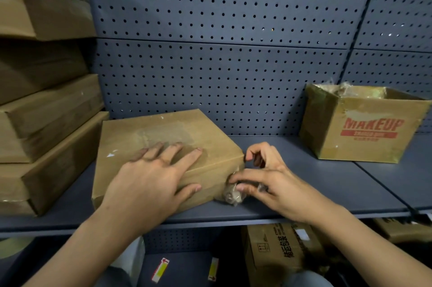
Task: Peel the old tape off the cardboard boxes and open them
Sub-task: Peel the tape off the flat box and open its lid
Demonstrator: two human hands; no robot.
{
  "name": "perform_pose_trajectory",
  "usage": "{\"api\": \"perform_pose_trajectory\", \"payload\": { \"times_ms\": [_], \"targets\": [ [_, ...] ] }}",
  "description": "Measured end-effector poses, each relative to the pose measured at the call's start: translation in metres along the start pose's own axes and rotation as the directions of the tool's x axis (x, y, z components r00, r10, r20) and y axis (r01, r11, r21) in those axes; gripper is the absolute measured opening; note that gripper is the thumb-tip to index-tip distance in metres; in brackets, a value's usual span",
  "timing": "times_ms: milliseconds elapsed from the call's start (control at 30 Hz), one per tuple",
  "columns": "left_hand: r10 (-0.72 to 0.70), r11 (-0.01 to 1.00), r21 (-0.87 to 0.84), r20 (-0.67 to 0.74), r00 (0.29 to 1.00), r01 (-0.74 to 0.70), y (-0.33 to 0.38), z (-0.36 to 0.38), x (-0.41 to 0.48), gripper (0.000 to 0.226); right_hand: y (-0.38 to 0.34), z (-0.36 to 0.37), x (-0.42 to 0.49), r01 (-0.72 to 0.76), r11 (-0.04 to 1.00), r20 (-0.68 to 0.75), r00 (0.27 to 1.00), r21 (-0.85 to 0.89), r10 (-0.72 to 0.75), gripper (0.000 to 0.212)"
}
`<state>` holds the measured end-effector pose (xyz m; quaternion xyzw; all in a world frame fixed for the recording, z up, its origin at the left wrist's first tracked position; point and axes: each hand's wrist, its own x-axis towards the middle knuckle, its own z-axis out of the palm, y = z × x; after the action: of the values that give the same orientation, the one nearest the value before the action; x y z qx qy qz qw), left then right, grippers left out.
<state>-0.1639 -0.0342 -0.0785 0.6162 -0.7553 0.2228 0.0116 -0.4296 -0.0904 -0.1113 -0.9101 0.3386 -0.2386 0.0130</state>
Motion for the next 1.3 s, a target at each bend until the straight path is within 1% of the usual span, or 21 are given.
{"api": "perform_pose_trajectory", "payload": {
  "times_ms": [67, 133, 267, 333, 367, 433, 500, 533, 600, 733, 833, 900, 933, 1000, 1100, 1133, 1267, 1300],
  "targets": [
    [0.007, 1.0, -0.013, 0.009, 1.0, -0.007, -0.001, -0.001, 0.0, 0.062, -0.002, 0.002, 0.0, 0.018, 0.997, -0.058, 0.998, -0.078, -0.022, 0.026],
    [0.009, 0.999, -0.05, 0.014, 1.0, -0.008, -0.004, -0.002, 0.0, 0.061, -0.001, 0.003, -0.002, 0.018, 0.998, -0.112, 0.993, -0.068, -0.025, 0.025],
    [0.02, 0.985, -0.172, 0.026, 0.999, -0.015, -0.013, -0.002, -0.006, 0.062, 0.011, 0.004, -0.012, -0.015, 0.992, -0.127, 0.991, 0.123, 0.031, 0.018],
    [0.04, 0.974, -0.224, 0.024, 0.999, -0.034, -0.016, -0.001, -0.009, 0.067, 0.015, 0.007, -0.017, -0.06, 0.972, -0.118, 0.989, 0.228, 0.089, 0.015],
    [0.056, 0.97, -0.238, 0.005, 0.998, -0.053, -0.018, 0.0, -0.01, 0.07, 0.017, 0.009, -0.019, -0.095, 0.951, -0.12, 0.983, 0.295, 0.136, 0.013],
    [0.078, 0.959, -0.27, -0.014, 0.997, -0.079, -0.021, 0.002, -0.01, 0.074, 0.023, 0.01, -0.024, -0.169, 0.877, -0.149, 0.954, 0.45, 0.26, 0.013],
    [0.096, 0.947, -0.308, 0.007, 0.995, -0.089, -0.025, 0.001, -0.009, 0.077, 0.036, 0.007, -0.027, -0.237, 0.79, -0.187, 0.896, 0.565, 0.403, 0.016],
    [0.108, 0.941, -0.323, 0.015, 0.994, -0.097, -0.027, 0.001, -0.008, 0.077, 0.041, 0.004, -0.026, -0.277, 0.752, -0.178, 0.869, 0.598, 0.462, 0.017],
    [0.123, 0.934, -0.34, 0.019, 0.992, -0.109, -0.028, 0.002, -0.01, 0.075, 0.043, 0.002, -0.02, -0.336, 0.678, -0.119, 0.839, 0.654, 0.531, 0.016],
    [0.128, 0.933, -0.337, -0.01, 0.992, -0.124, -0.028, 0.004, -0.011, 0.076, 0.03, 0.006, -0.002, -0.287, 0.543, -0.156, 0.761, 0.789, 0.629, 0.014],
    [0.131, 0.933, -0.338, -0.002, 0.991, -0.124, -0.029, 0.006, -0.011, 0.078, 0.025, 0.012, 0.01, -0.277, 0.447, -0.136, 0.704, 0.851, 0.697, 0.013],
    [0.133, 0.926, -0.355, -0.007, 0.991, -0.126, -0.03, 0.009, -0.01, 0.074, 0.021, 0.017, 0.017, -0.27, 0.379, -0.11, 0.669, 0.885, 0.735, 0.009],
    [0.136, 0.924, -0.36, -0.011, 0.991, -0.13, -0.031, 0.01, -0.01, 0.073, 0.019, 0.019, 0.021, -0.284, 0.358, -0.091, 0.658, 0.89, 0.748, 0.011],
    [0.147, 0.925, -0.352, -0.018, 0.989, -0.144, -0.032, 0.011, -0.01, 0.072, 0.014, 0.021, 0.028, -0.329, 0.359, -0.067, 0.649, 0.873, 0.758, 0.01],
    [0.175, 0.919, -0.353, -0.025, 0.984, -0.172, -0.035, 0.01, -0.009, 0.071, 0.008, 0.022, 0.037, -0.397, 0.371, -0.028, 0.651, 0.839, 0.759, 0.011],
    [0.183, 0.917, -0.355, -0.034, 0.982, -0.183, -0.037, 0.01, -0.009, 0.07, 0.007, 0.021, 0.04, -0.412, 0.346, 0.009, 0.654, 0.843, 0.757, 0.014],
    [0.207, 0.91, -0.358, -0.048, 0.977, -0.211, -0.041, 0.009, -0.01, 0.07, 0.003, 0.02, 0.044, -0.415, 0.169, 0.188, 0.69, 0.894, 0.699, 0.017],
    [0.211, 0.906, -0.365, -0.053, 0.976, -0.215, -0.042, 0.009, -0.011, 0.069, 0.002, 0.02, 0.043, -0.416, 0.136, 0.221, 0.7, 0.899, 0.679, 0.027]
  ]
}}
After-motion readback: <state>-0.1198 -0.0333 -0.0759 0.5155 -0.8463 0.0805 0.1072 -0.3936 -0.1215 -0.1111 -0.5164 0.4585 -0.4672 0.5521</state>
